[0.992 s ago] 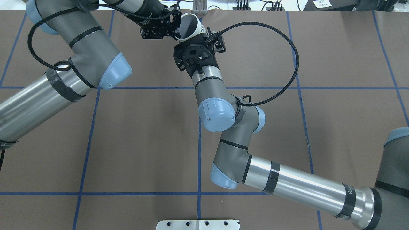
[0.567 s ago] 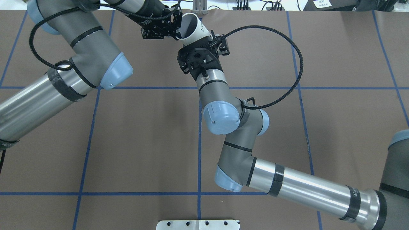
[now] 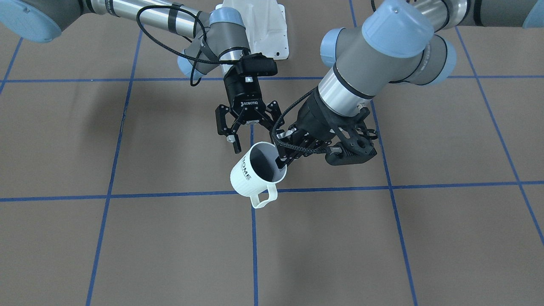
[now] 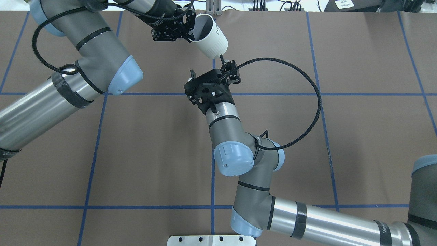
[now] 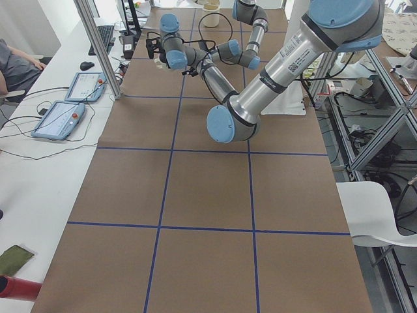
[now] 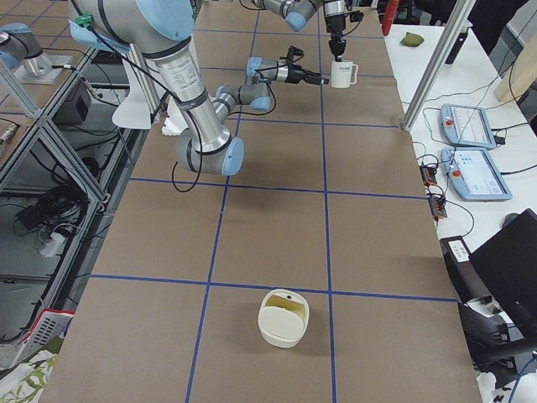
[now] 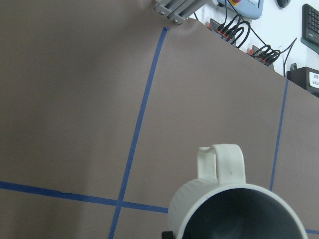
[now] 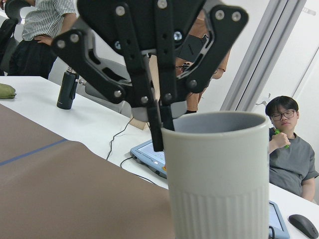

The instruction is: Left arm hands cup to right arm to dump lemon

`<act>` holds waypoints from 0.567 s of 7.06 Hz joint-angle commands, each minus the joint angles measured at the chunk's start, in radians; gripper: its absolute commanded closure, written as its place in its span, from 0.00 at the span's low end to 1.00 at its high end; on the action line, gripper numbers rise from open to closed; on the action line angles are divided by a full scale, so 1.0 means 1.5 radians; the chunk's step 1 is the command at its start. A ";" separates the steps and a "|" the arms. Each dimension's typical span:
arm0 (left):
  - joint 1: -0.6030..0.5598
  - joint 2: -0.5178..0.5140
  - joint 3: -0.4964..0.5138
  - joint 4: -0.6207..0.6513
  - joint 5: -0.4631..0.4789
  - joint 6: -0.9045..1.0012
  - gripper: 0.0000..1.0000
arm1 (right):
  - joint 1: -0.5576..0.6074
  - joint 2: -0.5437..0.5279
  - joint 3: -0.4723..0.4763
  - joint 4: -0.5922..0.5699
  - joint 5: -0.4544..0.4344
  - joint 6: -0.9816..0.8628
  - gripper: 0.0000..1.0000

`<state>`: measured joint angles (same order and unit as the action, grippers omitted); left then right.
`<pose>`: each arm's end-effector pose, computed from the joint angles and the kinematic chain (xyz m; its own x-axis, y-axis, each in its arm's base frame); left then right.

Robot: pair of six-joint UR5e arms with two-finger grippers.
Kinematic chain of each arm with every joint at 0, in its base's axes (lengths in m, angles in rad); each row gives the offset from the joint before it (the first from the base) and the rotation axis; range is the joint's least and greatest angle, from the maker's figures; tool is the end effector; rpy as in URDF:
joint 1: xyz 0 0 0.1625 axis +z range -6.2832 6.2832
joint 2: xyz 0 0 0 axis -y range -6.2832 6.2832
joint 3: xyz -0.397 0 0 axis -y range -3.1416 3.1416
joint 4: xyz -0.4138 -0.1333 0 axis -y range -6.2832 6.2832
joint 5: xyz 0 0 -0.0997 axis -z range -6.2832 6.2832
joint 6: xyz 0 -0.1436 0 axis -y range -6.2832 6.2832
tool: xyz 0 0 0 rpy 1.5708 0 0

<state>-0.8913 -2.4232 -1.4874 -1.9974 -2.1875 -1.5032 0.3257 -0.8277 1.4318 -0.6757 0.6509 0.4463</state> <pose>0.4270 -0.6086 0.0862 0.2498 -0.2215 -0.9426 0.2802 0.9484 -0.1486 -0.5869 -0.4595 0.1266 0.8823 -0.2789 0.3792 -0.3470 0.1588 0.9243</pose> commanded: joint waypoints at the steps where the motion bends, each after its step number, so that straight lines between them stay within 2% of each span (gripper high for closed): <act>1: 0.000 0.000 0.001 0.000 0.000 0.000 1.00 | -0.019 -0.054 0.077 0.000 -0.003 -0.004 0.01; 2: -0.001 0.001 0.001 0.000 0.000 0.000 1.00 | -0.027 -0.096 0.140 0.000 0.001 -0.010 0.01; 4: -0.001 0.002 0.001 0.000 0.000 0.000 1.00 | -0.038 -0.130 0.215 0.004 0.001 -0.008 0.01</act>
<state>-0.8926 -2.4214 -1.4864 -1.9973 -2.1875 -1.5033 0.2770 -0.9877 1.6822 -0.6711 0.6511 0.4304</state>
